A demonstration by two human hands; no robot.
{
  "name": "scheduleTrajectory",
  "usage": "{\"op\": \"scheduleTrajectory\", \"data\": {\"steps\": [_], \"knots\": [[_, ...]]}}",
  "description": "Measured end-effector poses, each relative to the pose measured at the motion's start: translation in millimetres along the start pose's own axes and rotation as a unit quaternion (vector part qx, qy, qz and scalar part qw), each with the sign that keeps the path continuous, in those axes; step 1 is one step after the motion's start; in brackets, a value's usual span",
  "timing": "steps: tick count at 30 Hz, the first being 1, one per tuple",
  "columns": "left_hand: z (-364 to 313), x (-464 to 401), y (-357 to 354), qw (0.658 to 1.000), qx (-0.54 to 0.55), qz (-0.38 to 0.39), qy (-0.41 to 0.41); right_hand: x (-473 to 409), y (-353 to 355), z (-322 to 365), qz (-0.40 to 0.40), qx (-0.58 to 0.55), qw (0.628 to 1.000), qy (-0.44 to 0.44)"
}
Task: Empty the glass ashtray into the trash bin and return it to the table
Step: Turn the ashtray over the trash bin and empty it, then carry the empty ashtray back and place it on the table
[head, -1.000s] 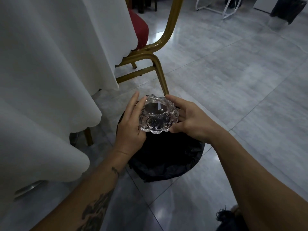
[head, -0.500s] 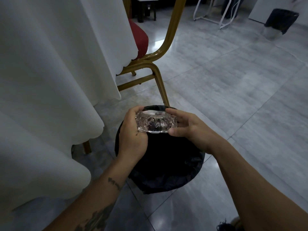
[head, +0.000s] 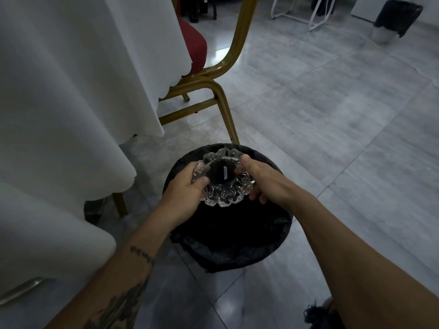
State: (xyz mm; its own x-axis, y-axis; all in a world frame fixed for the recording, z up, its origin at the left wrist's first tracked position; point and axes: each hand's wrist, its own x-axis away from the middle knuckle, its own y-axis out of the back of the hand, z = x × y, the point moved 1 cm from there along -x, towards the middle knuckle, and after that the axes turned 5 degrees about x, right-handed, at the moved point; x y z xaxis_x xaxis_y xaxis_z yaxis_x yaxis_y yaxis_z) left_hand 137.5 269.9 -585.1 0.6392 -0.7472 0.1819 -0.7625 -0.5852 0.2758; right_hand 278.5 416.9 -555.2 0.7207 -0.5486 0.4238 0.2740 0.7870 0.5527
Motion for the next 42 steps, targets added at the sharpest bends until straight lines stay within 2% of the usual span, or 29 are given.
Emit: {"op": "scheduleTrajectory", "data": {"steps": [9,12,16,23,30,34,40,42], "knots": [[-14,-8,3,0.997,0.069,-0.003,0.032,-13,-6,3,-0.069,-0.047,0.996,0.009],[-33,-1,4,0.994,0.086,-0.001,0.065,-5,-6,7,-0.090,-0.061,0.994,0.028],[-72,20,11,0.991,0.077,0.009,0.112,23,7,28,-0.097,-0.098,0.990,0.011],[-182,62,50,0.993,0.005,0.009,0.121,88,50,101,-0.104,-0.141,0.984,-0.007],[-307,112,107,0.990,0.017,0.009,0.138,179,115,217,-0.097,-0.166,0.981,-0.001],[-405,150,140,0.994,-0.021,0.001,0.109,227,157,283,-0.077,-0.164,0.983,0.016],[-520,207,195,0.994,0.039,-0.012,0.097,289,210,386,-0.028,-0.163,0.984,0.059],[-534,217,206,0.994,0.040,-0.018,0.096,293,216,403,-0.025,-0.153,0.986,0.068]]}}
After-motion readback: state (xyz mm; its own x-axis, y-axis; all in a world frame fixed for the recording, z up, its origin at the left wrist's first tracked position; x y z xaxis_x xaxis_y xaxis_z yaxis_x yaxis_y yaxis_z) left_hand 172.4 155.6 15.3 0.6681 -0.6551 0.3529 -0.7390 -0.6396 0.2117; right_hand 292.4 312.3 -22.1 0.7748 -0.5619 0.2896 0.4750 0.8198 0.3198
